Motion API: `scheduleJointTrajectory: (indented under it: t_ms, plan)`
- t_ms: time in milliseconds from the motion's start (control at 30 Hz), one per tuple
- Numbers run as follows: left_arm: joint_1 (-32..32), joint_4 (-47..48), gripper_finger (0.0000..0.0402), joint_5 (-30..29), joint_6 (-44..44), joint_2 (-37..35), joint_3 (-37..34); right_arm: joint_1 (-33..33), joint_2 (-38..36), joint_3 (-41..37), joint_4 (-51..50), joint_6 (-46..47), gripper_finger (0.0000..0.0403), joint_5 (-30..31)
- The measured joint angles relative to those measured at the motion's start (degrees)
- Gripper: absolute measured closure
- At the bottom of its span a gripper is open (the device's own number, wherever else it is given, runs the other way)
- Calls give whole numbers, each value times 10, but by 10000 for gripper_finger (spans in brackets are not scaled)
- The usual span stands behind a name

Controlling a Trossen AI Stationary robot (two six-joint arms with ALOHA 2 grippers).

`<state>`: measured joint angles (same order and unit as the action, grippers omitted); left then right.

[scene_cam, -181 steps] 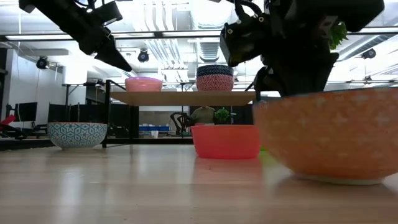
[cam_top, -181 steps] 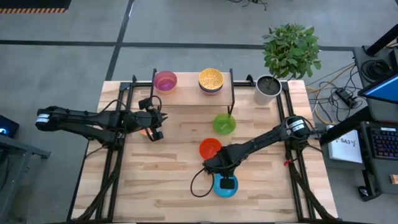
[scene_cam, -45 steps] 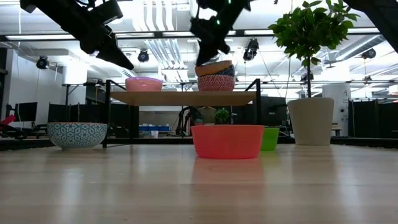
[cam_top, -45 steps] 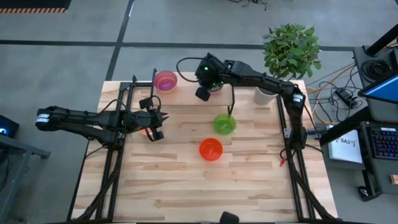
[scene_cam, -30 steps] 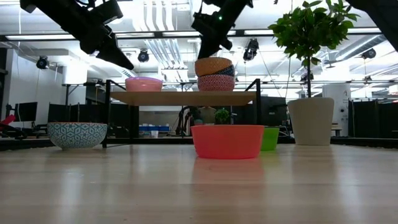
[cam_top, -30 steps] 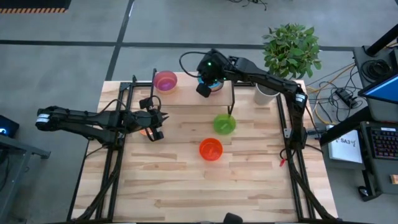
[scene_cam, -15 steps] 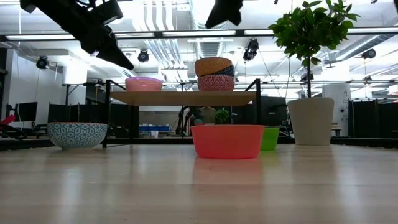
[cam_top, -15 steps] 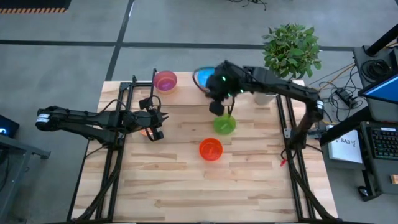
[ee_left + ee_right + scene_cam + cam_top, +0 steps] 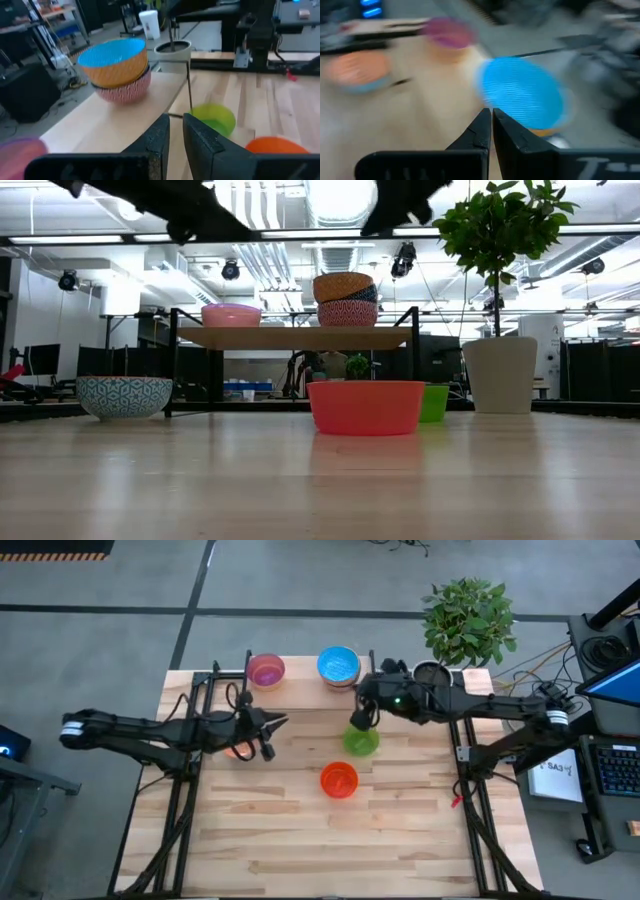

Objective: Place and stack bowls onto a shelf
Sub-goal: Stack the light blue patterned bowl on top of the yellow patterned bowl on the shelf

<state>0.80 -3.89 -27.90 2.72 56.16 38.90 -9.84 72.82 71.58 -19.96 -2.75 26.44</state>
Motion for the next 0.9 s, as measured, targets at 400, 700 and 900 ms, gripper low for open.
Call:
scheduleJointTrajectory:
  t_ms: [400, 700, 900]
  plan:
    - [1, -13, 366, 0, -7, 74, 52, -170, 7, -62, 135, 5, 394, -87]
    - [2, -12, 366, 0, -7, 82, 56, -198, 43, -93, 183, 19, 394, -108]
    - [2, -9, 366, 0, -7, 81, 56, -197, 51, -97, 185, 29, 394, -110]
